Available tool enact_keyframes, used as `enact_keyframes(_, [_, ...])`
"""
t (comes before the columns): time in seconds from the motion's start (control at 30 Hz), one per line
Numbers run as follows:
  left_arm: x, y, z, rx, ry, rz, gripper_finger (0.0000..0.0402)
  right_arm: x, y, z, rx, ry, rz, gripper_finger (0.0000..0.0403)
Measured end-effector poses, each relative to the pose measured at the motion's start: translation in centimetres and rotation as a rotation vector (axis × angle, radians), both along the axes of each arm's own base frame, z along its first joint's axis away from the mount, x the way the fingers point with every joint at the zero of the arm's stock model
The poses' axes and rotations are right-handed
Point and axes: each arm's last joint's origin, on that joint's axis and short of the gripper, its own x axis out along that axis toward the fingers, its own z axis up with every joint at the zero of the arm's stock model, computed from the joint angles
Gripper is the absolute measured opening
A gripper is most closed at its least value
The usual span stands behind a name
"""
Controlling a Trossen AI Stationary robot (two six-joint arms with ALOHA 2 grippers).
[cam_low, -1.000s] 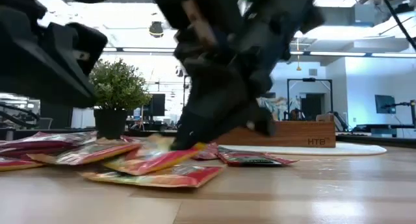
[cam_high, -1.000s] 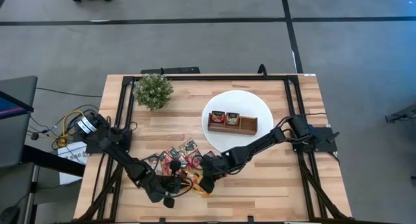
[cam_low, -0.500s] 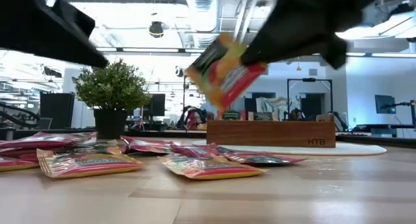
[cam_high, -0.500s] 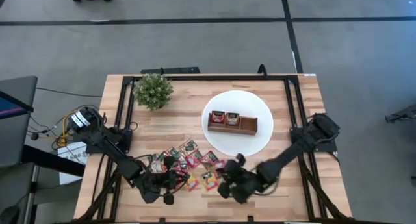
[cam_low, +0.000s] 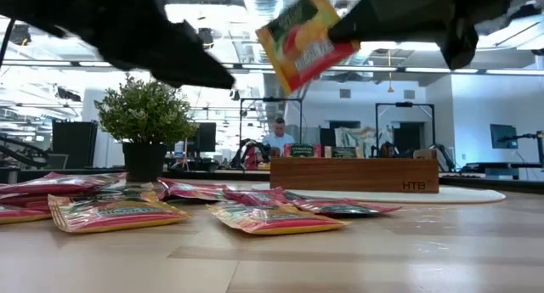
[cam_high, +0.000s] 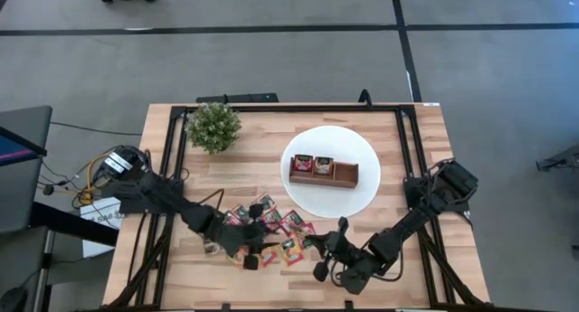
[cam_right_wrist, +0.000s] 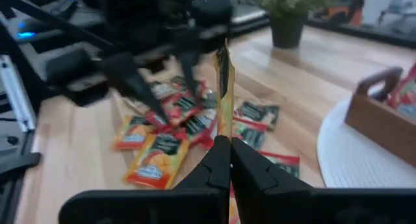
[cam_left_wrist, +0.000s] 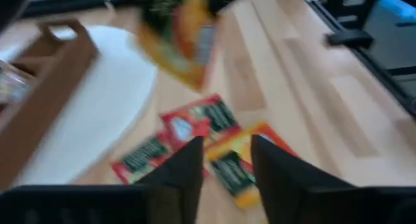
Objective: Pick & Place Tea
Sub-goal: Put the yellow tea bag into the right section of the wooden organizer
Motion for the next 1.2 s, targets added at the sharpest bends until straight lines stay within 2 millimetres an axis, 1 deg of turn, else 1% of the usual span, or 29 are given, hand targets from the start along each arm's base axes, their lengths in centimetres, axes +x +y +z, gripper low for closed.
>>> enact_keyframes(0.07, [0.4, 0.5, 0.3, 0.015, -0.034, 0.025, 0.0167, 0.0, 0.3, 0.2, -0.018, -0.007, 0.019, 0.0])
enact_keyframes(0.17, [0.9, 0.7, 0.7, 0.021, -0.091, 0.011, 0.0193, 0.0, 0.7, 0.6, -0.041, -0.022, 0.046, 0.0])
enact_keyframes(0.27, [1.3, 0.3, 1.2, 0.006, -0.189, -0.057, 0.02, 0.0, 1.0, 0.8, -0.061, -0.031, 0.066, 0.0])
enact_keyframes(0.37, [1.6, -0.2, 1.5, -0.017, -0.279, -0.076, 0.0195, 0.0, 1.0, 0.9, -0.063, -0.032, 0.067, 0.0])
enact_keyframes(0.47, [1.6, -0.3, 1.5, -0.006, -0.29, -0.083, 0.0176, 0.0, 1.0, 0.9, -0.062, -0.033, 0.067, 0.0])
enact_keyframes(0.57, [1.6, -0.3, 1.5, -0.005, -0.29, -0.082, 0.0141, 0.0, 1.0, 0.9, -0.062, -0.033, 0.067, 0.0])
enact_keyframes(0.8, [1.6, -0.3, 1.5, -0.002, -0.292, -0.056, 0.0022, 0.2, 0.8, 0.9, -0.062, -0.032, 0.061, 0.0])
enact_keyframes(0.83, [1.5, -0.3, 1.5, 0.002, -0.292, -0.049, 0.0011, 0.2, 0.8, 0.9, -0.062, -0.032, 0.059, 0.0])
enact_keyframes(0.97, [1.3, -0.5, 1.2, 0.062, -0.271, -0.023, 0.0002, 0.4, 0.4, 0.8, -0.065, -0.026, 0.051, 0.0])
enact_keyframes(1.03, [1.2, -0.5, 1.0, 0.11, -0.247, 0.005, 0.0001, 0.4, 0.3, 0.8, -0.064, -0.008, 0.057, 0.0007])
enact_keyframes(1.1, [1.1, -0.4, 0.5, 0.149, -0.203, 0.019, 0.0, 0.0, -0.1, 1.3, -0.048, 0.032, 0.076, 0.0025])
enact_keyframes(1.2, [1.0, -0.1, -0.2, 0.185, -0.135, 0.028, 0.0, -0.9, -1.3, 3.1, 0.056, 0.098, 0.111, 0.0071])
